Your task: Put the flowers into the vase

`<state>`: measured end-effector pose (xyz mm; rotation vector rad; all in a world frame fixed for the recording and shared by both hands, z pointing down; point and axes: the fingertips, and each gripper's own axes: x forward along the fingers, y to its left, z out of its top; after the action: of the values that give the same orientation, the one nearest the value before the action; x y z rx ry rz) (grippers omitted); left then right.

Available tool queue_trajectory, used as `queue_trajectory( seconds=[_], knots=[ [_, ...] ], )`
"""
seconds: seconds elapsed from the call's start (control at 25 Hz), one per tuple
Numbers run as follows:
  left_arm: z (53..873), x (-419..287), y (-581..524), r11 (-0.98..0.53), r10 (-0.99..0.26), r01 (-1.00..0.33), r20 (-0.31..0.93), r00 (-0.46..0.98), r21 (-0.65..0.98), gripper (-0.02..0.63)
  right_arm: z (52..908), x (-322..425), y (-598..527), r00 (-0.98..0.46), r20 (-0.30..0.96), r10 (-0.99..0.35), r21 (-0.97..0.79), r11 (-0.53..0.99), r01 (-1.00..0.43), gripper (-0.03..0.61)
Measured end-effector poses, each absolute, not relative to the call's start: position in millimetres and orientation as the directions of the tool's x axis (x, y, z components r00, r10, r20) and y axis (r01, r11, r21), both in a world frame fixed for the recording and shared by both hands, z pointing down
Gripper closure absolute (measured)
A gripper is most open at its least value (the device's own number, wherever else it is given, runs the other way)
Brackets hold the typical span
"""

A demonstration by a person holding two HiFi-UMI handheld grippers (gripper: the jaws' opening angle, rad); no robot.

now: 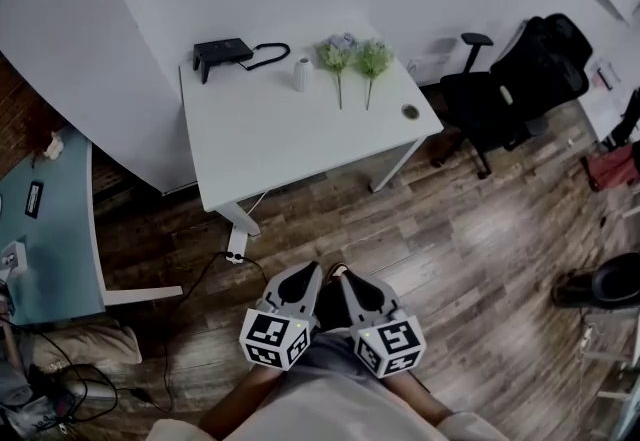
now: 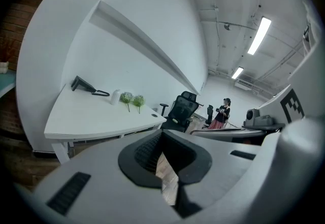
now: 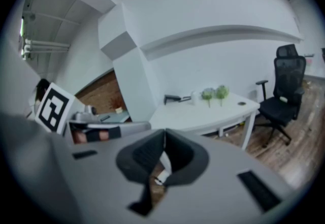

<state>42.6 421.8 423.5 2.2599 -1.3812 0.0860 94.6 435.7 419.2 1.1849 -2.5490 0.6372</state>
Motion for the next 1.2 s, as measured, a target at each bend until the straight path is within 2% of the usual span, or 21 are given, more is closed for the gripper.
queue_trajectory(
  seconds=[1.0,1.2],
  knots=[
    [411,71,252,-0.342,-0.84,-0.881,0.314,0.442,0.327,0.592,405,125,267,-0.668,0.377,-0.641,-0.3,0.598,-0.744,0.554],
    [408,84,221,-0.301,-0.863,-0.913,0.328,0.384,0.276,0.592,402,140,239,-0.685,0.365,-0.63,-0.283,0.626,-0.727,0.554]
  ],
)
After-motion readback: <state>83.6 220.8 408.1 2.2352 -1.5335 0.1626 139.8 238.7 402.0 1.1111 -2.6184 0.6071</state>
